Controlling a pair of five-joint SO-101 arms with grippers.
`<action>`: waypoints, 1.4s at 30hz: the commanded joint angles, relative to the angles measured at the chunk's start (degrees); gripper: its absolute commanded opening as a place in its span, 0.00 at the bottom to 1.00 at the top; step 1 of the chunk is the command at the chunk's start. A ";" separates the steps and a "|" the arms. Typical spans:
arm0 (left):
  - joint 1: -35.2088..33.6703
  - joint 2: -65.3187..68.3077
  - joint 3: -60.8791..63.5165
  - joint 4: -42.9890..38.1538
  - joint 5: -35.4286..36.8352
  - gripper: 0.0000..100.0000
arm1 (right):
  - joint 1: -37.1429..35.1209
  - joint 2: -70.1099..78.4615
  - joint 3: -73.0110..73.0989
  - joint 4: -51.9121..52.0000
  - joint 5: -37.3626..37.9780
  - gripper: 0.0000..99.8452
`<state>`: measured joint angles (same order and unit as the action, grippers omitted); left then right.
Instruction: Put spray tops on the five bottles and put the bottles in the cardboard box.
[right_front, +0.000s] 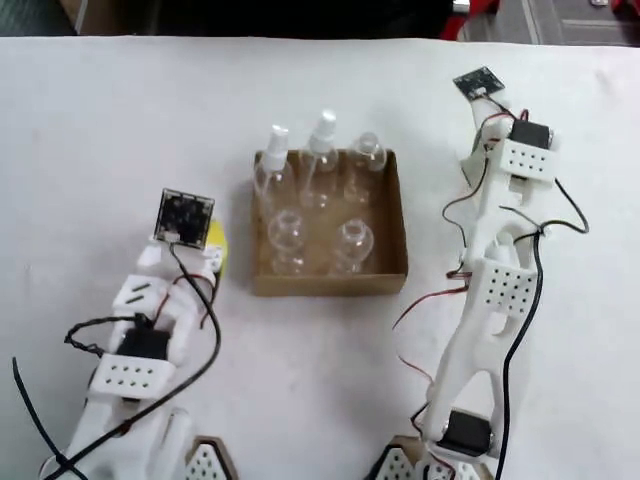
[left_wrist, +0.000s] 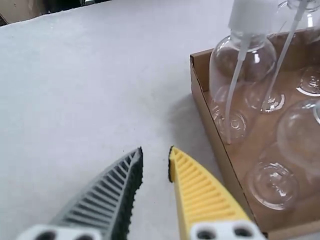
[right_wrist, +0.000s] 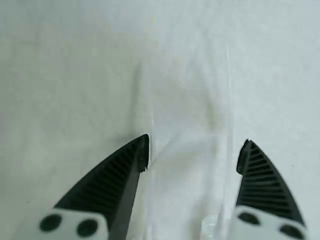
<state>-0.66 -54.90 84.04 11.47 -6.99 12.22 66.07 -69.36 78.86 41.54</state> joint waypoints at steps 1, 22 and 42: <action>0.66 0.04 -0.53 -1.58 -0.53 0.09 | 0.84 0.92 -4.31 -0.13 4.40 0.26; 0.66 0.04 -0.53 -1.58 -0.53 0.09 | 2.77 3.91 -7.38 5.67 7.65 0.03; 0.66 -0.04 -0.53 -1.76 -0.53 0.09 | 2.95 -11.03 11.16 20.44 56.44 0.02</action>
<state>-0.66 -54.81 84.04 11.21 -6.99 13.71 63.69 -66.02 97.32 91.21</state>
